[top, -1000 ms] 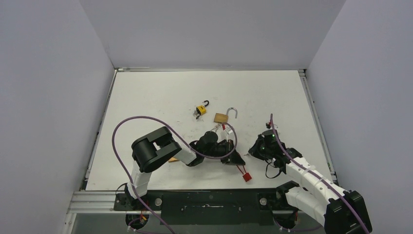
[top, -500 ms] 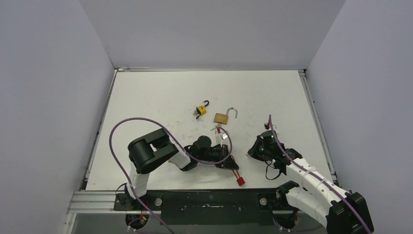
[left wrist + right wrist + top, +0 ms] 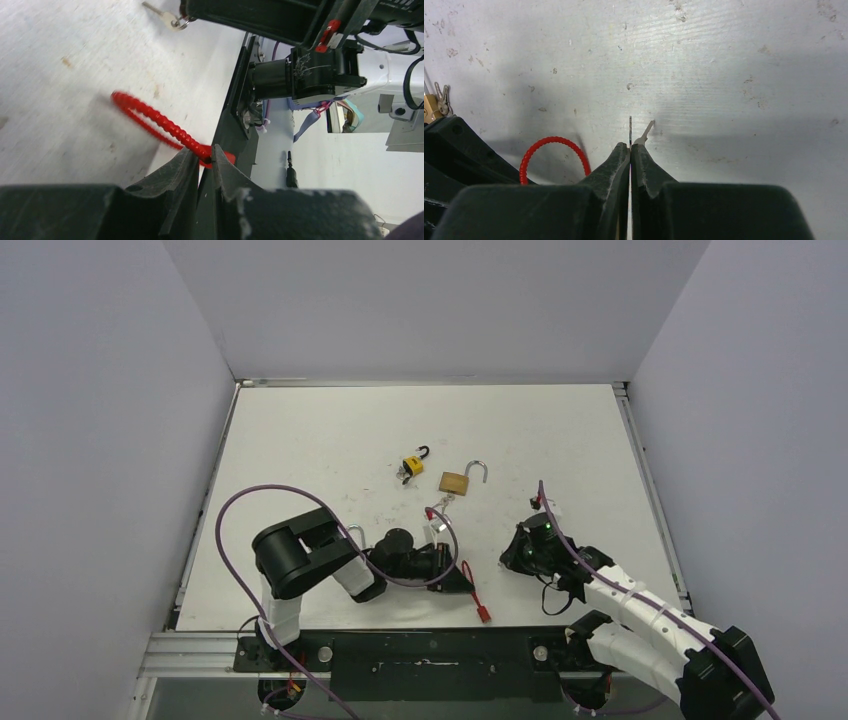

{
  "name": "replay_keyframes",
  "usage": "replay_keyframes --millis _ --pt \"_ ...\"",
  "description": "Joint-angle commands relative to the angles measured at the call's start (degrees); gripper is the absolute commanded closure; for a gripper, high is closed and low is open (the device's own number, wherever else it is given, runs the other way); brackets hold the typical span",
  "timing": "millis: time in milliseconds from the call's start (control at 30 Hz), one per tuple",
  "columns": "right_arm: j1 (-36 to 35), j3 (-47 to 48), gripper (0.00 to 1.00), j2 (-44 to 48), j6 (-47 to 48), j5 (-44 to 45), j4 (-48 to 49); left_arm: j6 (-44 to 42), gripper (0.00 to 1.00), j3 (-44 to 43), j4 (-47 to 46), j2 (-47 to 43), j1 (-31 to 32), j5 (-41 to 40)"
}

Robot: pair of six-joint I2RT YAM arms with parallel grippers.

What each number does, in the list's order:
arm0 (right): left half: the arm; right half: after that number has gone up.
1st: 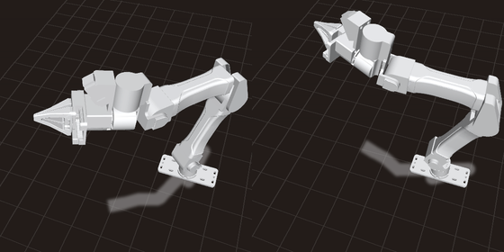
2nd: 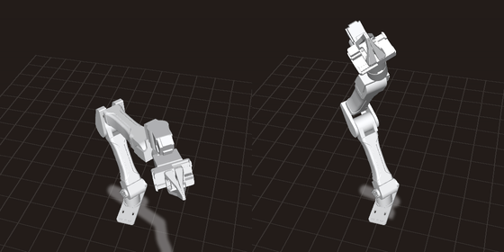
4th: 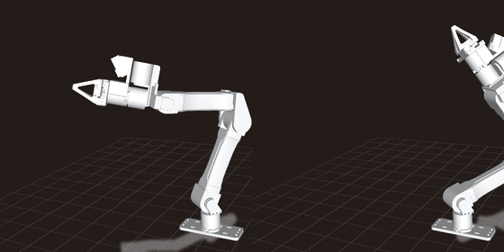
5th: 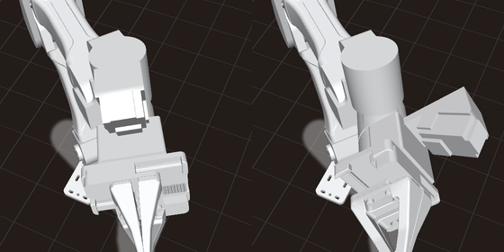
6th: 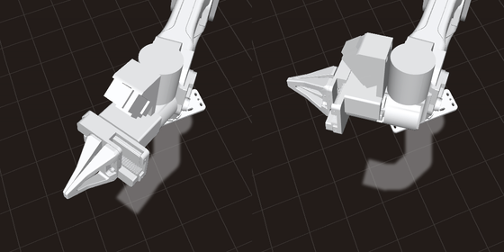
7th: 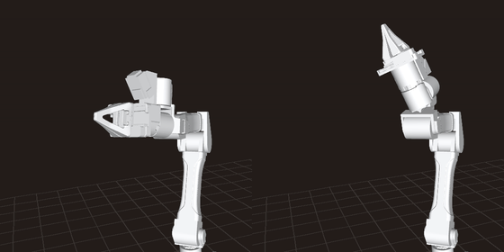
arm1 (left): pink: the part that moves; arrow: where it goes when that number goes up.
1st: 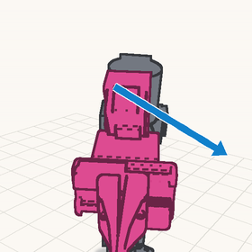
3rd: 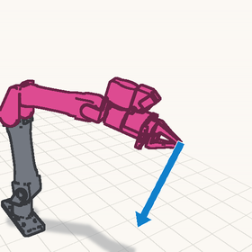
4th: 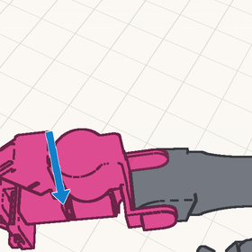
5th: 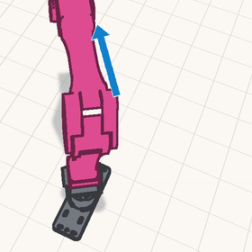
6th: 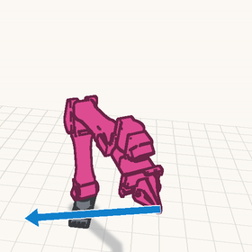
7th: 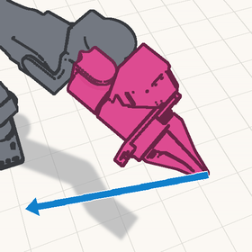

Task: Unlock with the key
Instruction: Place the lock at the center of the board.

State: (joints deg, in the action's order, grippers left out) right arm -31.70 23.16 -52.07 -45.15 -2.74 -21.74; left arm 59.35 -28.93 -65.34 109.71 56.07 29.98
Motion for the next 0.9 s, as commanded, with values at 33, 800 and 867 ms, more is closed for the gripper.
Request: replay_keyframes --millis 33,800,867 --pt "-1.1 2.5 1.0 -0.5 -1.2 2.5 1.4 -0.3 0.86 3.6 -5.9 -1.2 -0.8 -1.7" --pt "-1.9 -0.7 1.0 4.5 -1.8 4.3 2.4 -2.3 0.29 -17.1 79.3 -19.7 3.1 -34.2" --pt "-1.9 -1.6 1.0 6.7 -1.8 4.4 2.3 -2.9 0.29 -21.2 83.5 -18.3 5.8 -35.9"
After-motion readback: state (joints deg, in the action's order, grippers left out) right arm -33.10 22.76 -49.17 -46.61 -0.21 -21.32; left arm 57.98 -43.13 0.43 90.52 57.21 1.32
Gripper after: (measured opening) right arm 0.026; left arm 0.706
